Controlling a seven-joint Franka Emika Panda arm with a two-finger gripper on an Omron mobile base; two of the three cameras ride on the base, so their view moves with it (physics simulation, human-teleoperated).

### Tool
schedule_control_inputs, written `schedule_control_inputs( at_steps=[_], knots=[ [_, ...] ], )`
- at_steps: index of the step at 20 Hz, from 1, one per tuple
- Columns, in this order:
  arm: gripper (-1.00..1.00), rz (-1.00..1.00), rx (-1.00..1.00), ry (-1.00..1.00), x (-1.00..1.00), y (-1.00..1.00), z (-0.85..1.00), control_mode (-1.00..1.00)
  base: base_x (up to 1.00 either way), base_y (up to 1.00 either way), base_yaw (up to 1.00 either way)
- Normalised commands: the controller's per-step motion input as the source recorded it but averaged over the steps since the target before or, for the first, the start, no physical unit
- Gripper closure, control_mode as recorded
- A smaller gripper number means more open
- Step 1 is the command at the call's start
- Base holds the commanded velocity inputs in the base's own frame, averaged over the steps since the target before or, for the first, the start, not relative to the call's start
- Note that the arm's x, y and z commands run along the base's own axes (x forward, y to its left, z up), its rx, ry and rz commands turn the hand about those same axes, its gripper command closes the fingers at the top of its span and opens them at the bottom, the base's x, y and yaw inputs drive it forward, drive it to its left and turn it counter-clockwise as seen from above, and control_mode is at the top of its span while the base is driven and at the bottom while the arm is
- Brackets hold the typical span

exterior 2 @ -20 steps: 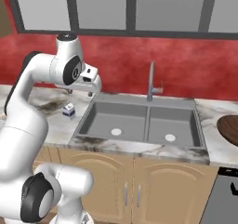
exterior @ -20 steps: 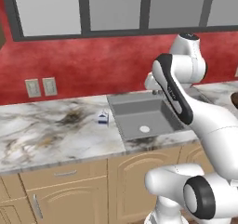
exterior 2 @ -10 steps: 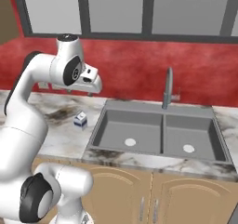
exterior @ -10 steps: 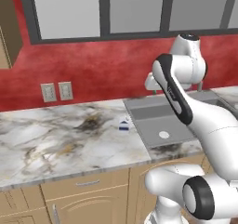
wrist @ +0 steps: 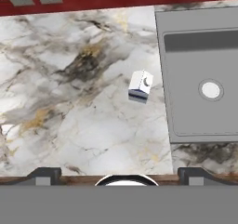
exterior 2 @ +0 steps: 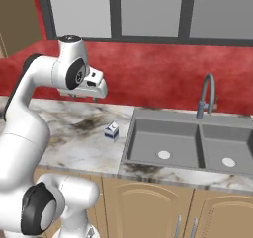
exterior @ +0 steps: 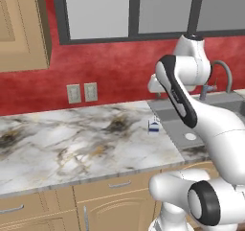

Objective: Gather the eggs and milk located in the vicinity of the sink area and place them right next to the bowl.

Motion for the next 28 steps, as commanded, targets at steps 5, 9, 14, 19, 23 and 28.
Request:
schedule_control_inputs(
  at_steps=[5,9,14,19,23,28],
  knots=[
    [-1.0,0.0,0.0,0.0,0.02,0.0,0.0,-1.0,0.0,0.0,0.0],
    [-1.0,-0.16,-0.01,0.18,0.42,0.04,-0.06,-1.0,0.0,0.0,0.0],
    [-1.0,-0.36,0.0,0.17,1.0,-0.11,-0.38,-1.0,0.0,0.0,0.0],
    [-1.0,-0.26,0.0,0.06,0.7,-0.22,-0.54,-1.0,0.0,0.0,0.0],
    [-1.0,-0.02,0.0,0.0,0.22,-0.17,-0.56,-1.0,0.0,0.0,0.0],
    [-1.0,0.0,0.04,0.0,0.11,-0.07,-0.46,-1.0,0.0,0.0,0.0]
  ],
)
